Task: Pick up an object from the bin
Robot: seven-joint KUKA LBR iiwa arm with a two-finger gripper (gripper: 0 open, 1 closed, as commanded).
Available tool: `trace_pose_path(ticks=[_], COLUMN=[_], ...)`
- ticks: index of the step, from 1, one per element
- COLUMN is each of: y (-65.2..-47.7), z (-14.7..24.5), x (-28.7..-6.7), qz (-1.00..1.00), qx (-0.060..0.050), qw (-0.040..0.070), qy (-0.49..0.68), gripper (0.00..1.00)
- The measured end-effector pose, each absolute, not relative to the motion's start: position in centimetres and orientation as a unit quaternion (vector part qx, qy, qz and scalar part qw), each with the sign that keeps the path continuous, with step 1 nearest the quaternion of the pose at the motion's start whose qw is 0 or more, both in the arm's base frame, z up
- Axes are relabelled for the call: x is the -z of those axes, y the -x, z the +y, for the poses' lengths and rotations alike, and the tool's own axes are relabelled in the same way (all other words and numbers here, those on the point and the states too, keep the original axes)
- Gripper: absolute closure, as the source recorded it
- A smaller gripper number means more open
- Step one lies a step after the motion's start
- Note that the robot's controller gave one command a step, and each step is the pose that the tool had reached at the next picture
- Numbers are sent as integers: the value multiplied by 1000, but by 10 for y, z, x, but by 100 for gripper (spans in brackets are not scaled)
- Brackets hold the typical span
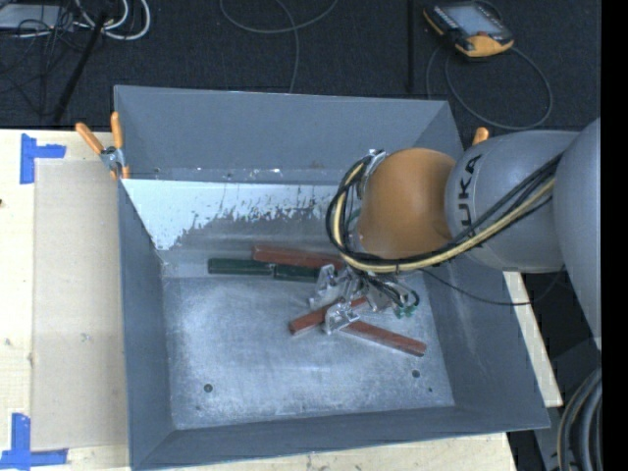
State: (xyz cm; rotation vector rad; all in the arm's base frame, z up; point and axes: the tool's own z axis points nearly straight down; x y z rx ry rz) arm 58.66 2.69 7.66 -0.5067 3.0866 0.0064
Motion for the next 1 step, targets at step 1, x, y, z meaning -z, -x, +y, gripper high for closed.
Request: trace_pose_path(ticks=[1], y=[-580], z=[28], x=[-228], qz=[984], qx=[0], qw=[2], qy=[180], gripper=[100])
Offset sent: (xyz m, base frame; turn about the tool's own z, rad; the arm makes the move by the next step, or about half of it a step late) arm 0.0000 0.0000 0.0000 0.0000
